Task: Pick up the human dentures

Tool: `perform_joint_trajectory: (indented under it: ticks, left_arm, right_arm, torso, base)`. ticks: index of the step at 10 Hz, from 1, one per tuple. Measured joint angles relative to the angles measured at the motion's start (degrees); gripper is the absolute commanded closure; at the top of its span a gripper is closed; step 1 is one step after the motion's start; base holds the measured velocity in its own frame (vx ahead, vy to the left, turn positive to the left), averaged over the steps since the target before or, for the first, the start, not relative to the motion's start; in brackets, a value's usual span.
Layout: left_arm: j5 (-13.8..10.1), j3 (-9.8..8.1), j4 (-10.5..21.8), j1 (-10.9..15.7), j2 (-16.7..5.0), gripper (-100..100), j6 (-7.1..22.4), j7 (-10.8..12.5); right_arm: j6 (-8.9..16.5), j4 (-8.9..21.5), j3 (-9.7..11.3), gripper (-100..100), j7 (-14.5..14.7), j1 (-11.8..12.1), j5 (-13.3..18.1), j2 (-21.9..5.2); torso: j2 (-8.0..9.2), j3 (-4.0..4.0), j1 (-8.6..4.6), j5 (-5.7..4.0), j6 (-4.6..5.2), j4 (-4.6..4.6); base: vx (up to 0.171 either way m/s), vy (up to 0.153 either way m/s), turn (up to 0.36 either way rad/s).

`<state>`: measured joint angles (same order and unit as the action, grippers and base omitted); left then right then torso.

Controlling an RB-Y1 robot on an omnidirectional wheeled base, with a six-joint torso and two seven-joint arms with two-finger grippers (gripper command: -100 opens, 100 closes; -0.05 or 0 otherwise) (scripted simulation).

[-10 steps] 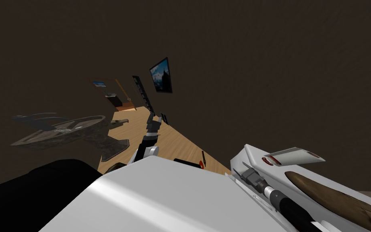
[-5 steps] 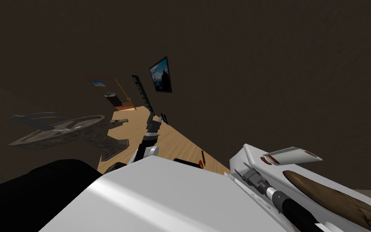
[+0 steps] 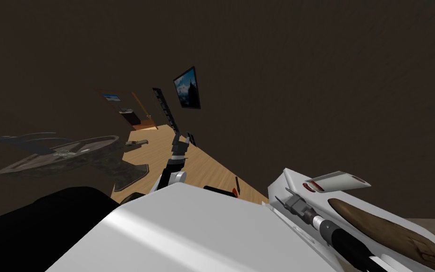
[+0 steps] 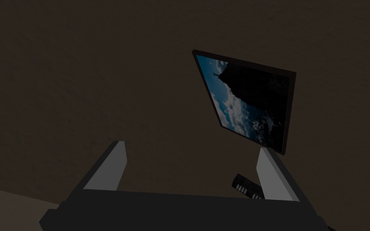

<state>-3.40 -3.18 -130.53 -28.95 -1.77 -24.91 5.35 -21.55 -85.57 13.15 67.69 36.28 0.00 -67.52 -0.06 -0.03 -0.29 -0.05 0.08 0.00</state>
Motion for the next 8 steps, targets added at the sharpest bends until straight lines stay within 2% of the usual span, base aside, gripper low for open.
perform_joint_trajectory:
  ticks: [8]
  left_arm:
    - [0.0, 0.0, 0.0, 0.0, 0.0, 0, 0.0, 0.0]
  right_arm:
    - [0.6, -5.1, -3.4, -100, 1.5, 1.2, 1.4, -8.2]
  torso:
    - [-0.01, -0.01, 0.14, 0.01, -0.01, -0.01]
  base:
    - [0.039, -0.041, -0.066]
